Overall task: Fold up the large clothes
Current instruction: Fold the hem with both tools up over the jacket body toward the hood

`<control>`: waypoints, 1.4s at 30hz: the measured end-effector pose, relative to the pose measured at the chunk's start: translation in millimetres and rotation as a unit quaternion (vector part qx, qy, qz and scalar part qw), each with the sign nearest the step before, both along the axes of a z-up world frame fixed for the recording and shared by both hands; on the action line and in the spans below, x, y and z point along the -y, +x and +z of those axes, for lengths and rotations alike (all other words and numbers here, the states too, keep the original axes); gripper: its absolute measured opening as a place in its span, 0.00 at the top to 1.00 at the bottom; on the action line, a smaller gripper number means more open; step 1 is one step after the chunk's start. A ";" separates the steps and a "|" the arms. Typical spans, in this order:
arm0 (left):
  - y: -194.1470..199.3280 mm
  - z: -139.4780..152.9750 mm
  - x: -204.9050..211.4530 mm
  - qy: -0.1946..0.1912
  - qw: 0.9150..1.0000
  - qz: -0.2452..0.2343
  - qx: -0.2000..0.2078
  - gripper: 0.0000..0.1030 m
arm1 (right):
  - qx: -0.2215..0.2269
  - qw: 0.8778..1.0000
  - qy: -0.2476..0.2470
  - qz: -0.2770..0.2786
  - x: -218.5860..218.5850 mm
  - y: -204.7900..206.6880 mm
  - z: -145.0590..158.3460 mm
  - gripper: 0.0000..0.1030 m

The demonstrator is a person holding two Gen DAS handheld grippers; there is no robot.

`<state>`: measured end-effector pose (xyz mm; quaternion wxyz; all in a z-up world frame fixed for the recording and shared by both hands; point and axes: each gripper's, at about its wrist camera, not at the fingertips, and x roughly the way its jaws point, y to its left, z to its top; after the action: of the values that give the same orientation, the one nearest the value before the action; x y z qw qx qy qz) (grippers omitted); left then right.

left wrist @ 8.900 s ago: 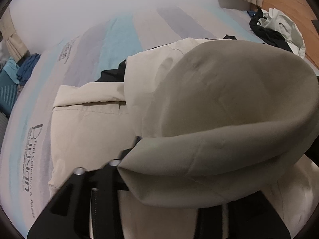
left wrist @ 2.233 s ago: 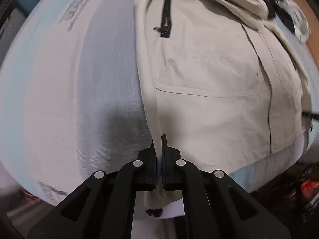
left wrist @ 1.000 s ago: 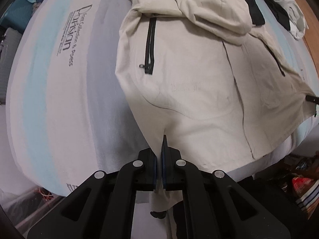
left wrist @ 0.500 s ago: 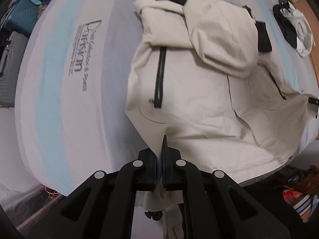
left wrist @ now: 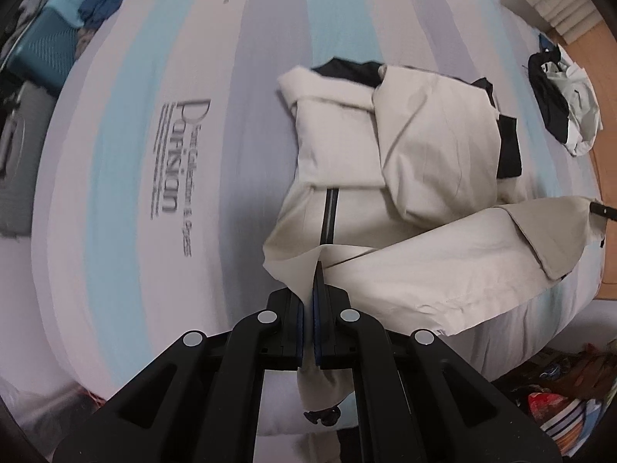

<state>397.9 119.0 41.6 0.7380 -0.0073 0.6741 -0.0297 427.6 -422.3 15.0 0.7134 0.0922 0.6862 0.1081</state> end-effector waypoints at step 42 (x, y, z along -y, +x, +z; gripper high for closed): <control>255.7 -127.1 -29.9 -0.040 0.996 0.031 -0.073 0.98 | -0.036 0.997 -0.055 -0.036 -41.3 221.0 -113.2 0.98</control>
<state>653.6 148.9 -85.5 0.6868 -0.0597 0.7236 -0.0328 648.6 -381.0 -98.1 0.6956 0.0813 0.7126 0.0408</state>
